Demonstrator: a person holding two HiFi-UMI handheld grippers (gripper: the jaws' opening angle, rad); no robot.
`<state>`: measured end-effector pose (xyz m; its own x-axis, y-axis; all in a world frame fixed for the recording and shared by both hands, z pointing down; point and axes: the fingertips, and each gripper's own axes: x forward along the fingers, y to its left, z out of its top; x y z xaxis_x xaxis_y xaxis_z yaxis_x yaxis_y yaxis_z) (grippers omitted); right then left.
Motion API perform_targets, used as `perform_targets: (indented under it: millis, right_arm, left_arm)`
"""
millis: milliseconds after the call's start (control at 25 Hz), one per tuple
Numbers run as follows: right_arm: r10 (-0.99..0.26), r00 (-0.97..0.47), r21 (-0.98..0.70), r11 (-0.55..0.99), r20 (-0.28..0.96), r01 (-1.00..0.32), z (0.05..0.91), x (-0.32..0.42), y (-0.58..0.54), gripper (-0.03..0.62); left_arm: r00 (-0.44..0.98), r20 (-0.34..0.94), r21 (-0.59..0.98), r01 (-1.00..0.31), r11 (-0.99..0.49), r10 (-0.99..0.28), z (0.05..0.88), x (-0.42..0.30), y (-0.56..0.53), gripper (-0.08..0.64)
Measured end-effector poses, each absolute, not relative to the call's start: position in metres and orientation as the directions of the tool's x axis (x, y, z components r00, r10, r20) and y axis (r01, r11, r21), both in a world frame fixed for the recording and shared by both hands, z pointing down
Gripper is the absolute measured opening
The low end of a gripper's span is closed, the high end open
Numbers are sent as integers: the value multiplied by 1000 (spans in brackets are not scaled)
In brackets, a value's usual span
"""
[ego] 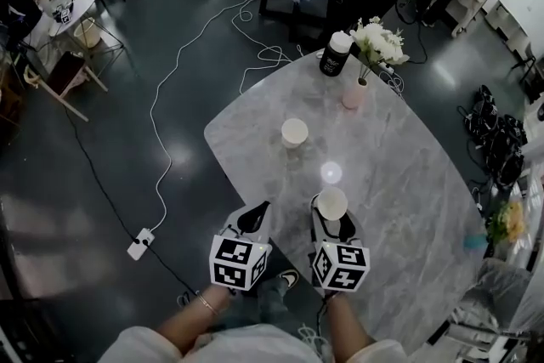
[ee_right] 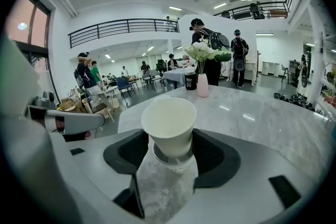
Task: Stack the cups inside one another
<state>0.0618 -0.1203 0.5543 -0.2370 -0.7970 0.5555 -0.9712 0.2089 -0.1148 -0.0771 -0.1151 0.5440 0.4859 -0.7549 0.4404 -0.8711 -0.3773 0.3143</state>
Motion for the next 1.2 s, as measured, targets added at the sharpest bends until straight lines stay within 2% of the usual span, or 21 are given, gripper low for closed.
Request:
perform_targets:
  millis: [400,560,1200]
  right_arm:
    - [-791,-249,-136,208,560,-969,562,62,-118,238]
    - [-776,-259,-145,216,575,-966,564,59,-115,264]
    - [-807,-247,-147,198,537,-969,548,71,-120,261]
  left_arm:
    - [498,446,318,-865,-389,-743,548,-71,-119,-3]
    - [499,449,321,-864,-387,-741,548,-70,-120,-3]
    - [492,442,313,-868,-386,-750,544,-66,-127,-3]
